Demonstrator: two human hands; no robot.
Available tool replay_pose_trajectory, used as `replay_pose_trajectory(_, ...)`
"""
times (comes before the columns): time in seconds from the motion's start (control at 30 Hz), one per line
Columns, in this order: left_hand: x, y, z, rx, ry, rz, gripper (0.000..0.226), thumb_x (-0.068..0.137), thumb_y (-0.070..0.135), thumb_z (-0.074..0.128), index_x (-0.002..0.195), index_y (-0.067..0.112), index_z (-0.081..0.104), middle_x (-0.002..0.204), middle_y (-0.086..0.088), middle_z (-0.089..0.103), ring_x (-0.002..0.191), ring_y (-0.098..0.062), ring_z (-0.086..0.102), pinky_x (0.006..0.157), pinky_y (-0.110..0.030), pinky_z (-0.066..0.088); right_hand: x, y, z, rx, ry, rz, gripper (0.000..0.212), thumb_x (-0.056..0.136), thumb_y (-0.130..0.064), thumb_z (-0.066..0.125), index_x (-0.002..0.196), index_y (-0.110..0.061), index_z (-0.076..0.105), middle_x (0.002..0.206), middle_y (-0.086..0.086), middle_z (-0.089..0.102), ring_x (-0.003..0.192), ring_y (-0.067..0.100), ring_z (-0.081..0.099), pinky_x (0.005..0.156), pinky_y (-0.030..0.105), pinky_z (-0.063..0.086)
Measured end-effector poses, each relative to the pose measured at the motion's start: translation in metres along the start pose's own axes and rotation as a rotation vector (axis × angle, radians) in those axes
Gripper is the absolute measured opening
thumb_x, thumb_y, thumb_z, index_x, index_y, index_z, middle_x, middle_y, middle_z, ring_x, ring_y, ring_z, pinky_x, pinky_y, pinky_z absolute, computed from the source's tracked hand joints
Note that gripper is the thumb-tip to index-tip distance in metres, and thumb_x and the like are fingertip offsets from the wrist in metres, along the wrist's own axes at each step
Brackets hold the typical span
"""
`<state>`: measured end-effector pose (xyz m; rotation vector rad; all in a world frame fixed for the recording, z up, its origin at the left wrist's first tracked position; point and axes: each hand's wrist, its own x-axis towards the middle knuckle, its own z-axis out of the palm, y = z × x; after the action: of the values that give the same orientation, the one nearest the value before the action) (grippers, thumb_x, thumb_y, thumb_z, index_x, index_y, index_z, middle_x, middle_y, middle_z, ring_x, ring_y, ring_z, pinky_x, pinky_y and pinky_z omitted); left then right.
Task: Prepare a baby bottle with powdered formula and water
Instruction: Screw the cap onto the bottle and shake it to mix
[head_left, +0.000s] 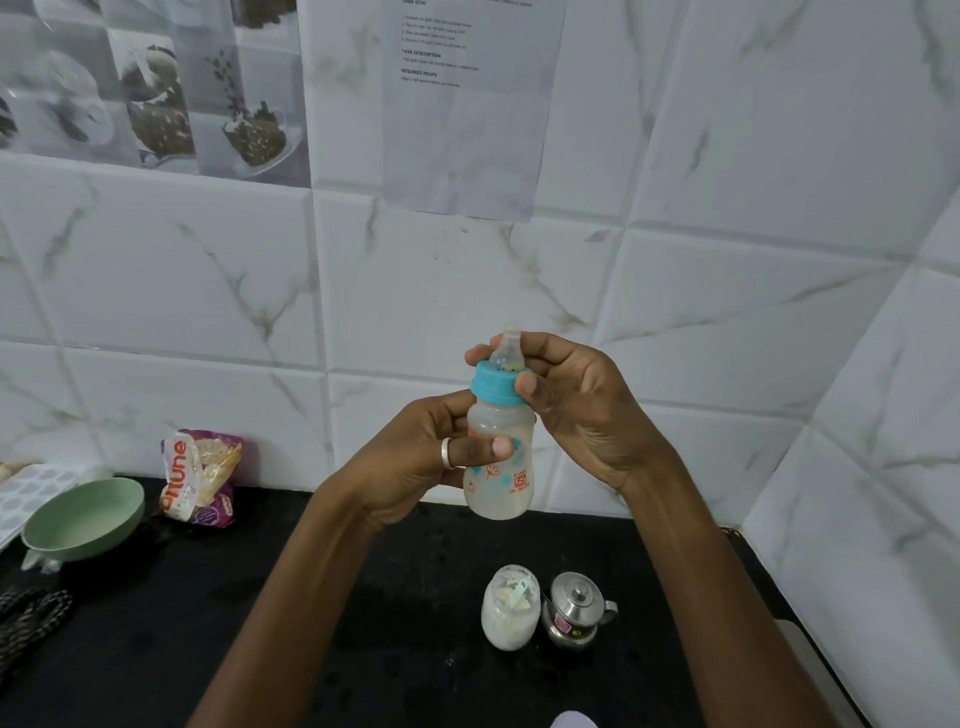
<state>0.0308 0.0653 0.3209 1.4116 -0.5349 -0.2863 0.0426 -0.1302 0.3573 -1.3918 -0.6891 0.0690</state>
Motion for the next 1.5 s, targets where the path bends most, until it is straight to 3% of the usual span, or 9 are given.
replay_pose_trajectory(0.1,-0.002,0.001,-0.001,-0.005,0.042,0.0,0.037,0.066,0.038,0.084,0.104,0.035,0.081,0.108,0.001,0.078,0.106,-0.021,0.075,0.084,-0.035,0.062,-0.002,0.001,0.002,-0.024,0.025,0.002,0.038,0.091,-0.018,0.07,0.126,-0.006,0.063,0.127,0.011,0.071,0.121,0.029,0.065,0.102,0.041,0.053)
replay_pose_trajectory(0.23,-0.004,0.004,0.0,0.049,0.073,0.003,0.034,0.077,0.028,0.09,0.108,0.029,0.076,0.106,0.003,0.08,0.103,-0.017,0.076,0.08,-0.031,0.062,-0.004,0.003,0.003,-0.063,0.078,0.01,0.034,0.091,-0.007,0.067,0.125,-0.008,0.064,0.127,0.012,0.072,0.124,0.03,0.065,0.103,0.041,0.053)
replay_pose_trajectory(0.37,-0.005,0.006,0.0,0.091,0.086,0.014,0.04,0.071,0.029,0.078,0.111,0.026,0.073,0.103,0.007,0.08,0.1,-0.012,0.076,0.077,-0.025,0.061,-0.005,-0.003,0.004,-0.183,0.1,0.017,0.035,0.09,-0.015,0.073,0.124,-0.009,0.065,0.124,0.007,0.074,0.121,0.027,0.067,0.099,0.038,0.056)
replay_pose_trajectory(0.73,-0.004,0.006,0.002,0.115,0.118,0.054,0.043,0.068,0.032,0.08,0.11,0.029,0.074,0.104,0.007,0.08,0.1,-0.011,0.075,0.078,-0.025,0.062,-0.009,-0.009,0.008,-0.289,0.128,0.013,0.043,0.081,-0.021,0.075,0.122,-0.011,0.065,0.121,0.002,0.075,0.116,0.022,0.069,0.095,0.034,0.059)
replay_pose_trajectory(0.97,-0.001,0.0,0.011,0.188,0.229,0.092,0.041,0.078,0.026,0.084,0.118,0.029,0.073,0.107,0.01,0.08,0.101,-0.01,0.075,0.081,-0.023,0.062,-0.014,0.01,0.025,-0.41,0.419,0.014,0.04,0.077,-0.028,0.087,0.11,-0.033,0.065,0.113,-0.014,0.073,0.11,0.005,0.068,0.094,0.029,0.058)
replay_pose_trajectory(1.1,0.001,-0.009,0.014,0.324,0.313,0.084,0.036,0.084,0.025,0.082,0.114,0.041,0.07,0.109,0.019,0.078,0.102,-0.007,0.074,0.091,-0.028,0.058,-0.017,0.02,0.036,-0.52,0.527,0.011,0.048,0.076,-0.04,0.087,0.116,-0.031,0.062,0.112,-0.02,0.069,0.107,-0.002,0.065,0.089,0.022,0.056)
replay_pose_trajectory(1.2,0.001,-0.01,0.014,0.326,0.297,0.058,0.034,0.086,0.022,0.081,0.115,0.038,0.07,0.115,0.014,0.078,0.107,-0.012,0.074,0.097,-0.036,0.058,-0.015,0.019,0.034,-0.591,0.494,0.038,0.049,0.078,-0.042,0.086,0.117,-0.033,0.058,0.112,-0.023,0.064,0.107,-0.003,0.063,0.091,0.022,0.056)
replay_pose_trajectory(1.33,-0.001,-0.002,0.011,0.244,0.241,0.051,0.031,0.083,0.022,0.083,0.111,0.034,0.073,0.103,0.012,0.08,0.096,-0.008,0.076,0.078,-0.02,0.06,-0.016,0.011,0.02,-0.485,0.336,0.064,0.055,0.078,-0.057,0.078,0.124,-0.039,0.055,0.129,-0.019,0.061,0.126,0.003,0.058,0.098,0.026,0.054)
replay_pose_trajectory(1.5,0.001,0.003,0.001,0.123,0.139,0.003,0.044,0.071,0.029,0.082,0.114,0.027,0.075,0.11,0.004,0.079,0.105,-0.016,0.075,0.086,-0.034,0.063,-0.009,-0.006,-0.003,-0.262,0.118,0.103,0.051,0.086,-0.038,0.07,0.135,-0.028,0.057,0.14,0.0,0.064,0.134,0.022,0.058,0.111,0.042,0.047)
